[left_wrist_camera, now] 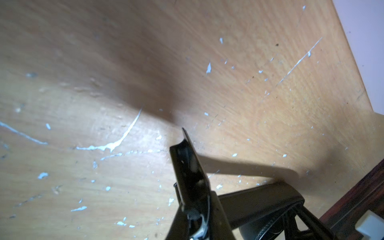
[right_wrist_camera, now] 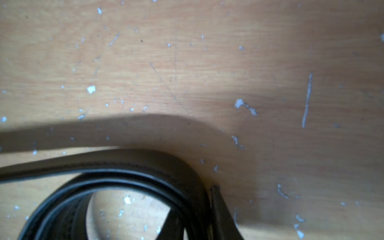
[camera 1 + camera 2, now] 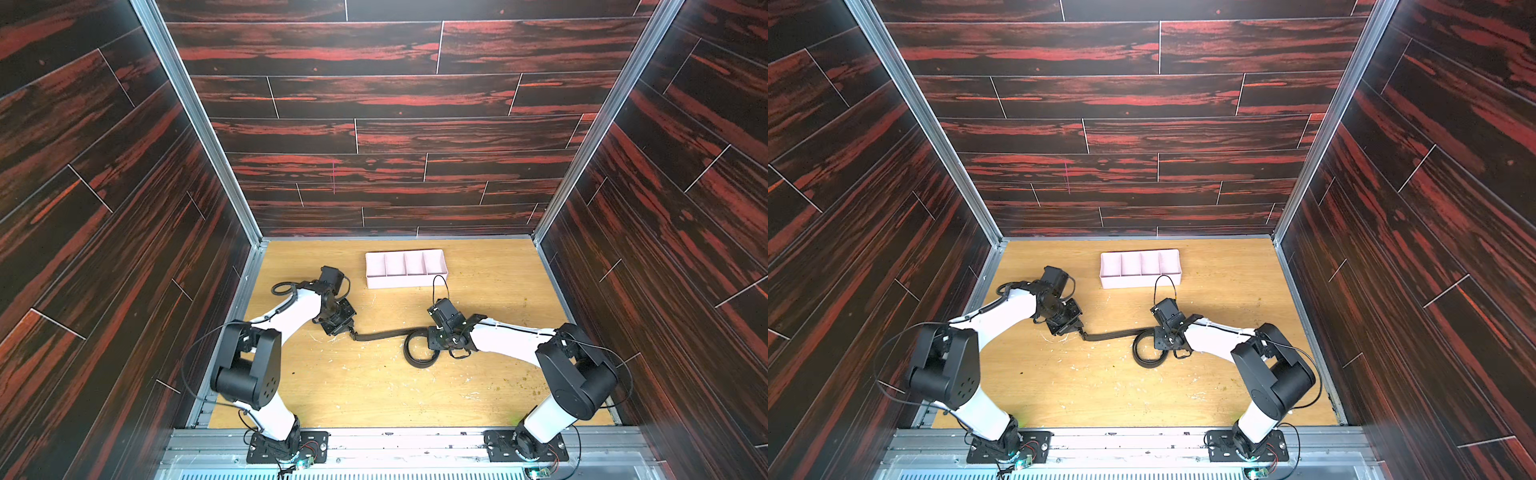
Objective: Place the belts into the storage roll
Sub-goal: Roll the belt at the center of the board.
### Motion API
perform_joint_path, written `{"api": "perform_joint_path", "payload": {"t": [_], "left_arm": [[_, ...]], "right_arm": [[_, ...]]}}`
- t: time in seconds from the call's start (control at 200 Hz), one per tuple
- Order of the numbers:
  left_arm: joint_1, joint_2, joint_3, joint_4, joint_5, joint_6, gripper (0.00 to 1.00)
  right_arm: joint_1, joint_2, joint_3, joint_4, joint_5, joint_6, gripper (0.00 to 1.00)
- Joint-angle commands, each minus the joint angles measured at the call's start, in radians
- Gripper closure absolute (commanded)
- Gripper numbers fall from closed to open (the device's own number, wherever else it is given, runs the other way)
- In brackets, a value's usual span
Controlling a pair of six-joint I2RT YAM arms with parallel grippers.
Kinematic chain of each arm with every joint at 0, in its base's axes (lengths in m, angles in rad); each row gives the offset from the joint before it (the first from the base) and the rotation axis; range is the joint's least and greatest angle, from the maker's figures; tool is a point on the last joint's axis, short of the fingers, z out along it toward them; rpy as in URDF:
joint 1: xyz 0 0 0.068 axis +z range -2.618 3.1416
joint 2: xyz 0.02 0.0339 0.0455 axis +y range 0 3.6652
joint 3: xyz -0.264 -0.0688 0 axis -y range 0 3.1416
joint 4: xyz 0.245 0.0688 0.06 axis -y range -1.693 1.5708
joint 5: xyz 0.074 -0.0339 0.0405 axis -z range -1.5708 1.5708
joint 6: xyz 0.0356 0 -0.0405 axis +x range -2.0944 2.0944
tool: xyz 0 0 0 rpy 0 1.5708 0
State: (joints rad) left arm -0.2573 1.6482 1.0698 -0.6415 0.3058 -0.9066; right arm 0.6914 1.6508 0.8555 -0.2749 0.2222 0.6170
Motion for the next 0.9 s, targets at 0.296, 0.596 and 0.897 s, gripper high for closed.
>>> {"api": "perform_joint_path", "payload": {"t": [0.296,0.596,0.897], "left_arm": [[0.049,-0.054,-0.047,-0.173,-0.174,0.087,1.0],[0.023,-0.068,-0.116,-0.072,-0.057,-0.005,1.0],[-0.212,-0.075,-0.191,0.046,-0.03,-0.192,1.0]], "right_arm": [[-0.066,0.026,-0.004,-0.125,0.215,0.067,0.73],[-0.069,0.049,0.01,-0.111,0.216,0.096,0.9],[-0.069,0.1,0.097,-0.16,0.335,0.163,0.94]]}}
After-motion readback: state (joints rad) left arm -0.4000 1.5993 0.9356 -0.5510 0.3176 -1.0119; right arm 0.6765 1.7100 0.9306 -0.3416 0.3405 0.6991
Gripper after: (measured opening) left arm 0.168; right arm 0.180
